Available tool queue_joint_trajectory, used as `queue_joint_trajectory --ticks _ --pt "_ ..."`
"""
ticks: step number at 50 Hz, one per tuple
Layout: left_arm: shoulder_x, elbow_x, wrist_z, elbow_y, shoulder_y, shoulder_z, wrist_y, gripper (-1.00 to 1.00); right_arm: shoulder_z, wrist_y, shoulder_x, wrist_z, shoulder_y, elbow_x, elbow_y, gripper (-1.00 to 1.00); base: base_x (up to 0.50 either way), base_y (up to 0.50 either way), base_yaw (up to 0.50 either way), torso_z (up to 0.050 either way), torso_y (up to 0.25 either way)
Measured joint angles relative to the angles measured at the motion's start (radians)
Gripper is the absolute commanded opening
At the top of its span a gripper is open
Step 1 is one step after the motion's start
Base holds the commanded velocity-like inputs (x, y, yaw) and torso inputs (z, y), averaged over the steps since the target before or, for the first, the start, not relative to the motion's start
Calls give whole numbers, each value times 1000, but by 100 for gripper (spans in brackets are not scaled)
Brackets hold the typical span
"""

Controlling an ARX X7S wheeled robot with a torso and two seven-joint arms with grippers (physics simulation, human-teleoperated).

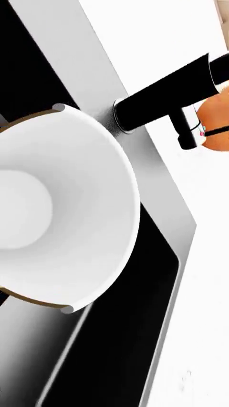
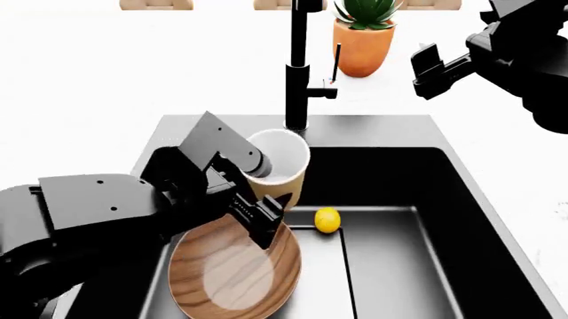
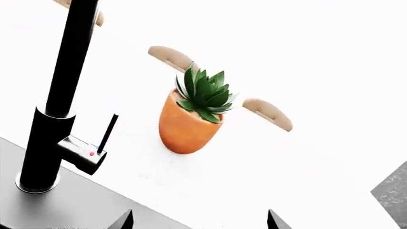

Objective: Pick the bowl and cup and place them in the sink. Then turn on the water.

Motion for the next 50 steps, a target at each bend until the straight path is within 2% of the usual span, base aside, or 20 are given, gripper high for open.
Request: queue_joint_trajectory --ticks 26,44,50 --pt "269 247 289 -386 -154 310 175 -100 -8 9 2 -6 17 -10 22 100 0 0 0 0 0" --pt "433 352 427 -681 -151 453 329 -100 -11 -4 14 -15 8 -16 32 100 0 0 0 0 0" --pt "471 335 447 -781 -153 512 401 -100 -12 -8 16 -19 5 -17 37 100 0 0 0 0 0"
